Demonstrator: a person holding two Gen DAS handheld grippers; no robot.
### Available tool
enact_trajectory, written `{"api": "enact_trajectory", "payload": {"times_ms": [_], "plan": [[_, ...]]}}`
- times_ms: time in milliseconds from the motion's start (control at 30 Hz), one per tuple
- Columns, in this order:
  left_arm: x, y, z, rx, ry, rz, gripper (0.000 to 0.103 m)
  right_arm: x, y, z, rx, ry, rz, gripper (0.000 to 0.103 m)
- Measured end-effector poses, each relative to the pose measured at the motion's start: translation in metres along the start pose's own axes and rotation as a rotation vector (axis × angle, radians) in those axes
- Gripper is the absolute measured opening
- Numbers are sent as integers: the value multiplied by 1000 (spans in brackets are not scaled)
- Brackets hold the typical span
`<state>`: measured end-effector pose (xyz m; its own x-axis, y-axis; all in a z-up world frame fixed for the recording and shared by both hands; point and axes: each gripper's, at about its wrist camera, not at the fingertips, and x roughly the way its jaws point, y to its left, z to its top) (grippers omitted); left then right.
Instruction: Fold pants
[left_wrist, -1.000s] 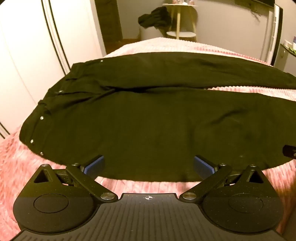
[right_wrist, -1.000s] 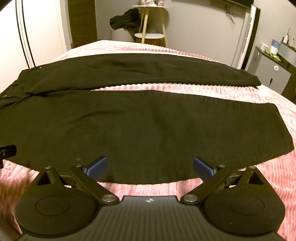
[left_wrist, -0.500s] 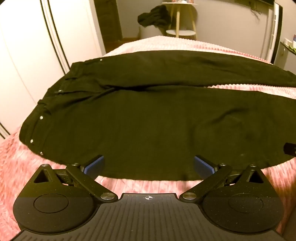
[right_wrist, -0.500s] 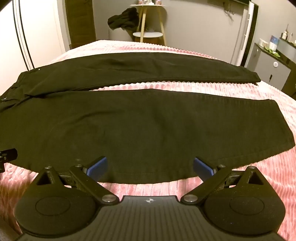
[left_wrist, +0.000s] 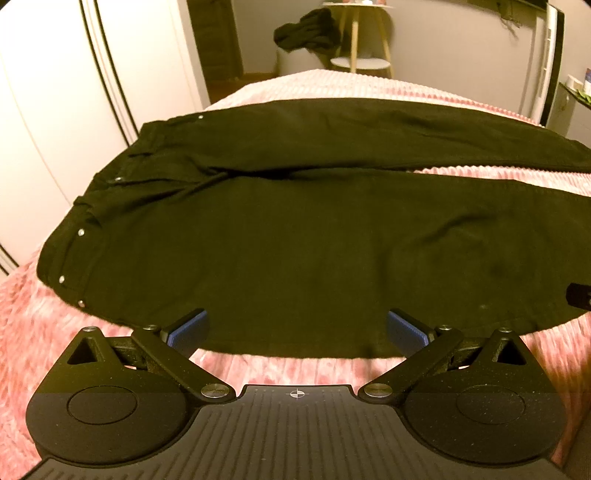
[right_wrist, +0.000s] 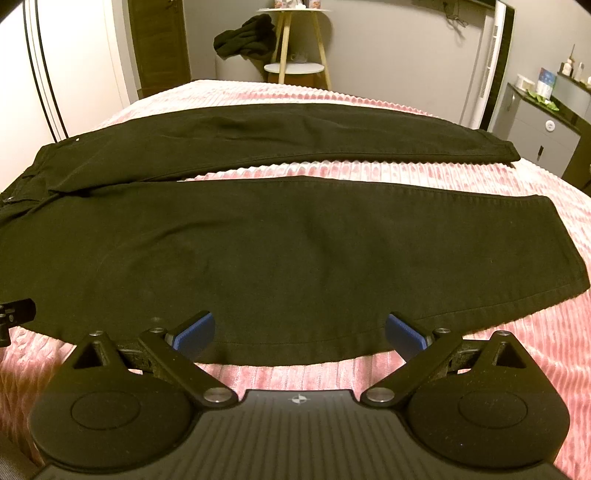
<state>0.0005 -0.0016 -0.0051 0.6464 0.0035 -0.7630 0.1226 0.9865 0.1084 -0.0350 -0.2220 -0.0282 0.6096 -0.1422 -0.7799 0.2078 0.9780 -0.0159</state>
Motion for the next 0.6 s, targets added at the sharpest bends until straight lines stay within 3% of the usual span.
{"api": "enact_trajectory", "payload": {"times_ms": [600], "plan": [[1, 0, -1, -1, 3, -2, 103, 1, -2, 0, 5, 2, 5, 99]]}}
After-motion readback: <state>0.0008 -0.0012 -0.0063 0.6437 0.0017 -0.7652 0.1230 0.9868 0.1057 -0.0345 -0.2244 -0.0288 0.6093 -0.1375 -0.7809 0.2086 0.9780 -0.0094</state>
